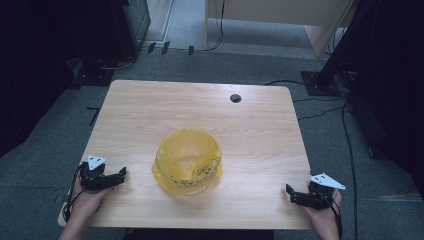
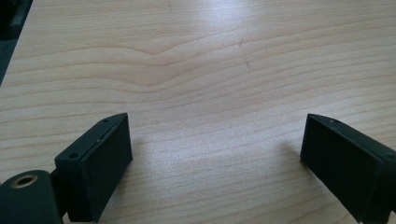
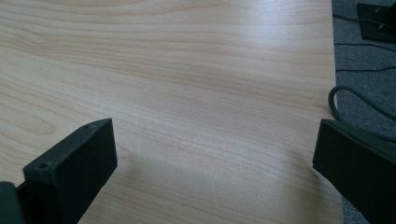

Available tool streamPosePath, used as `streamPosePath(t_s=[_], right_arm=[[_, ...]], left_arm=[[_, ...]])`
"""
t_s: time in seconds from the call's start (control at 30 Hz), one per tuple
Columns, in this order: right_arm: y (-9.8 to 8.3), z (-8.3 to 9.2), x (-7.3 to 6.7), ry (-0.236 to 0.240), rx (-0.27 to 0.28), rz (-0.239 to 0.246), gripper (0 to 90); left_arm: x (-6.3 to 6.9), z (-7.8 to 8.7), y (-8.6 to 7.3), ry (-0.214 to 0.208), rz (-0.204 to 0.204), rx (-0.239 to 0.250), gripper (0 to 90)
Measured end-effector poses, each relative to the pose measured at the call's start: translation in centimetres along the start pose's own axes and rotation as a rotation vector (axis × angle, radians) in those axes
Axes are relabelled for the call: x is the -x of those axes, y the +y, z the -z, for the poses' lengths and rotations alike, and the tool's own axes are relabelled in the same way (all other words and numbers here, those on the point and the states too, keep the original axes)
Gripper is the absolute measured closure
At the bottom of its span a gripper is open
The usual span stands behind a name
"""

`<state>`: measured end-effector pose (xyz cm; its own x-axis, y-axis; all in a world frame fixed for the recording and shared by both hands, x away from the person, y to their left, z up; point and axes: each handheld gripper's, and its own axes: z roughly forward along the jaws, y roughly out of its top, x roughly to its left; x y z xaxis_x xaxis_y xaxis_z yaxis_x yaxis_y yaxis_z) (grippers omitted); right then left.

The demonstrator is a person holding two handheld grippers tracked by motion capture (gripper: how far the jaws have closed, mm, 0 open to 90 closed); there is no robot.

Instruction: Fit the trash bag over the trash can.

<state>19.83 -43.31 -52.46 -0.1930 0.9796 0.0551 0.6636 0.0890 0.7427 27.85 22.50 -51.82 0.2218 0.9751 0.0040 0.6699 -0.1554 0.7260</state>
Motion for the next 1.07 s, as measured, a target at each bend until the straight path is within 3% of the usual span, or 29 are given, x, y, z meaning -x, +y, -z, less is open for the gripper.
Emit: streamPosePath(t_s=[0.2, 1.07], right_arm=[[0.02, -0.3, -0.29, -0.023, -0.048, 0.024, 0.0], [0.05, -0.38, -0.46, -0.01, -0.049, 0.04, 0.0]], left_arm=[[0.0, 0.0, 0.0, 0.0, 0.0, 0.0, 8.4], [0.05, 0.01, -0.01, -0.002, -0.004, 0.0, 8.4]])
